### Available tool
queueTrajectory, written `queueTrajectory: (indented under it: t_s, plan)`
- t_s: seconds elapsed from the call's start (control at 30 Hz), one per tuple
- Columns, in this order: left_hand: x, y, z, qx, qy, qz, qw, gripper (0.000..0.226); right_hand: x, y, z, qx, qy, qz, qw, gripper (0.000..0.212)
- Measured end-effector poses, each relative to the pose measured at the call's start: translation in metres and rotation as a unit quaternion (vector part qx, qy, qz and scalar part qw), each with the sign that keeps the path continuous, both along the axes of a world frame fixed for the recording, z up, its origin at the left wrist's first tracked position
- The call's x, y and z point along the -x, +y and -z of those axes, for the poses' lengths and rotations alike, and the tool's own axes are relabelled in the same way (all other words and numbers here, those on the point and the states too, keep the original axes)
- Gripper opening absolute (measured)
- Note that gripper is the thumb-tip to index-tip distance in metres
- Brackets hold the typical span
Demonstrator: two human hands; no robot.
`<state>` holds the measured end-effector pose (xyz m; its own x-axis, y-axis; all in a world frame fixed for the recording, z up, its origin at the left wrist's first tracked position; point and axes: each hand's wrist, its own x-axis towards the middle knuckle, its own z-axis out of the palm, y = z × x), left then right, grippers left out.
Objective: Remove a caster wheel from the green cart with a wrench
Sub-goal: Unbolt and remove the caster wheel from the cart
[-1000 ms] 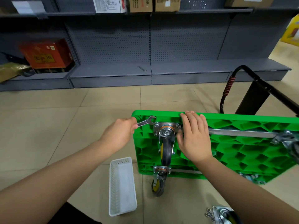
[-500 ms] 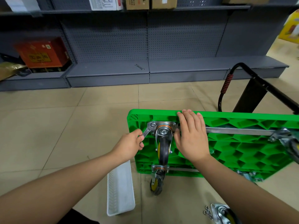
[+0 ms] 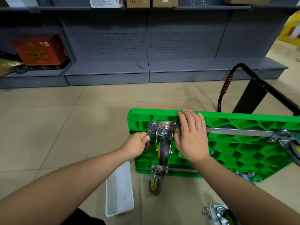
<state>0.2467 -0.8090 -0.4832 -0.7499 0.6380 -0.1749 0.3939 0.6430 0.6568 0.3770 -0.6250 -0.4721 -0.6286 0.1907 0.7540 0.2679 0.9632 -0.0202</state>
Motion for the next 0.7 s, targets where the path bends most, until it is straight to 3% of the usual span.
queueTrajectory:
  t_s: [0.1, 0.17, 0.33, 0.43, 0.53, 0.6, 0.7]
  plan:
    - [0.010, -0.008, -0.007, -0.016, -0.018, 0.001, 1.000, 0.035, 0.000, 0.000, 0.000, -0.003, -0.002, -0.001, 1.000, 0.053]
    - [0.017, -0.015, -0.013, -0.003, 0.017, 0.009, 1.000, 0.036, -0.001, 0.001, 0.000, -0.004, -0.004, -0.001, 1.000, 0.053]
    - [0.020, -0.027, -0.045, 0.117, 0.132, 0.041, 0.984, 0.032, 0.000, -0.001, 0.000, -0.003, 0.002, 0.001, 1.000, 0.053]
    - [0.017, -0.032, -0.073, 0.197, 0.302, 0.062, 0.931, 0.021, 0.001, -0.002, -0.001, 0.000, 0.006, 0.002, 1.000, 0.052]
    - [0.012, -0.030, -0.095, 0.208, 0.495, 0.070, 0.841, 0.012, 0.001, -0.004, 0.000, 0.002, 0.006, 0.006, 1.000, 0.053]
    - [0.011, -0.023, -0.098, 0.205, 0.557, 0.067, 0.802, 0.018, 0.001, -0.004, 0.000, 0.002, 0.005, 0.008, 1.000, 0.053]
    - [0.013, -0.020, -0.097, 0.169, 0.578, 0.075, 0.795, 0.021, -0.001, -0.002, 0.000, -0.005, -0.003, 0.007, 1.000, 0.053]
